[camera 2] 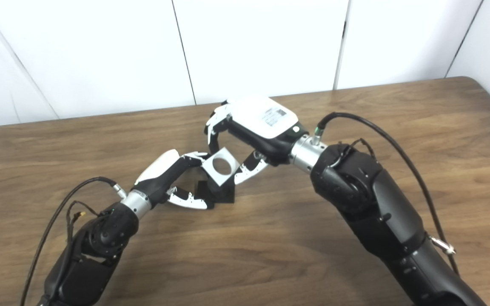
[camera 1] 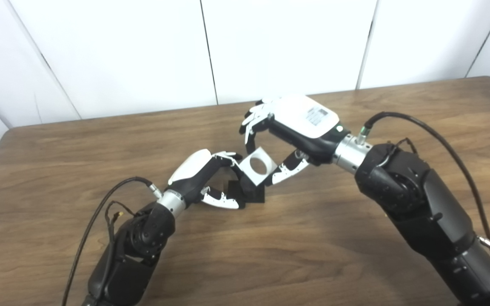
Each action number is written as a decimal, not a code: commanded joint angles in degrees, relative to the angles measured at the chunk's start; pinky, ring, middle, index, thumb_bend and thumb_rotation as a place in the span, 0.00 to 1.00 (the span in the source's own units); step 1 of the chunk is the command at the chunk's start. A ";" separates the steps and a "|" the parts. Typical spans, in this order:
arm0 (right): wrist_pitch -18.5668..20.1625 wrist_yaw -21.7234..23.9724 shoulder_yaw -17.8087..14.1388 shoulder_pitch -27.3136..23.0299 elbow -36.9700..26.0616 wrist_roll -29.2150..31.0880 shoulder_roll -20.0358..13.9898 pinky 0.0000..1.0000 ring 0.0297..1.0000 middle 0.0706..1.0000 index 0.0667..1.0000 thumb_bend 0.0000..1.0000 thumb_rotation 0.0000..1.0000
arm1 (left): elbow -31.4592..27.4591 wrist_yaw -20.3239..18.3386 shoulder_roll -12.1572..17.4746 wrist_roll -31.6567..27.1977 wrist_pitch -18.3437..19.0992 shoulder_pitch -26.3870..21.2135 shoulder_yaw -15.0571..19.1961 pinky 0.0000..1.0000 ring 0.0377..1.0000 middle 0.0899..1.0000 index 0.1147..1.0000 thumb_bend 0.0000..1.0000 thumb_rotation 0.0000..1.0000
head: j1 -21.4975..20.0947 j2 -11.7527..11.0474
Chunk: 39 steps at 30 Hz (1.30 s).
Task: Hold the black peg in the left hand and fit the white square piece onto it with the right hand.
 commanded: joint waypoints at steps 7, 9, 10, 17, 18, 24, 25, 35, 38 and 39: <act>-2.67 1.29 0.22 -5.72 1.21 1.07 0.75 0.90 0.81 0.70 0.44 0.52 0.14 | -2.15 0.34 0.22 0.44 0.26 -2.36 0.16 0.92 0.93 0.86 0.42 0.52 0.08 | 0.62 0.71; -3.01 1.70 0.22 -6.37 1.52 1.25 0.69 0.88 0.80 0.70 0.44 0.52 0.14 | -2.18 0.37 0.13 0.44 0.34 -2.33 0.13 0.92 0.93 0.86 0.42 0.52 0.08 | 0.69 0.78; -3.04 1.96 0.22 -6.65 1.65 1.36 0.66 0.88 0.80 0.70 0.44 0.52 0.14 | -2.17 0.38 0.08 0.41 0.37 -2.31 0.14 0.92 0.93 0.86 0.42 0.52 0.08 | 0.75 0.78; -3.23 3.56 0.37 -7.79 2.07 1.23 0.40 0.88 0.80 0.69 0.44 0.52 0.14 | -2.13 0.39 -0.06 0.44 0.42 -2.22 -0.01 0.92 0.93 0.86 0.42 0.52 0.08 | 0.75 0.86; -3.26 3.76 0.36 -7.86 2.07 1.25 0.36 0.88 0.80 0.69 0.44 0.52 0.14 | -2.18 0.38 -0.09 0.46 0.44 -2.19 -0.04 0.92 0.93 0.86 0.42 0.52 0.08 | 0.82 0.90; -3.13 4.38 0.38 -8.05 2.28 1.42 0.46 0.88 0.80 0.69 0.44 0.52 0.14 | -2.42 0.54 -0.34 0.37 0.42 -2.03 -0.05 0.93 0.92 0.86 0.42 0.52 0.08 | 1.11 1.22; -3.06 4.49 0.45 -8.05 2.35 1.42 0.49 0.88 0.80 0.69 0.44 0.52 0.14 | -2.41 0.58 -0.33 0.40 0.33 -2.01 -0.08 0.93 0.92 0.86 0.42 0.52 0.08 | 1.11 1.22; -4.22 4.39 1.61 -7.46 4.48 1.22 0.34 0.85 0.80 0.70 0.44 0.52 0.14 | -2.77 0.85 -0.29 0.50 0.14 -1.66 -0.10 0.91 0.92 0.87 0.42 0.52 0.08 | 1.66 1.66; -4.45 3.95 1.94 -7.32 5.63 0.77 0.54 0.84 0.80 0.70 0.44 0.52 0.14 | -2.78 0.95 -0.30 0.69 0.12 -1.61 -0.18 0.91 0.92 0.87 0.42 0.52 0.08 | 1.71 1.70; -4.41 3.88 2.03 -7.28 6.04 0.61 0.67 0.85 0.80 0.70 0.44 0.52 0.14 | -2.81 0.99 -0.33 0.74 0.21 -1.59 -0.19 0.91 0.92 0.87 0.42 0.52 0.08 | 1.72 1.74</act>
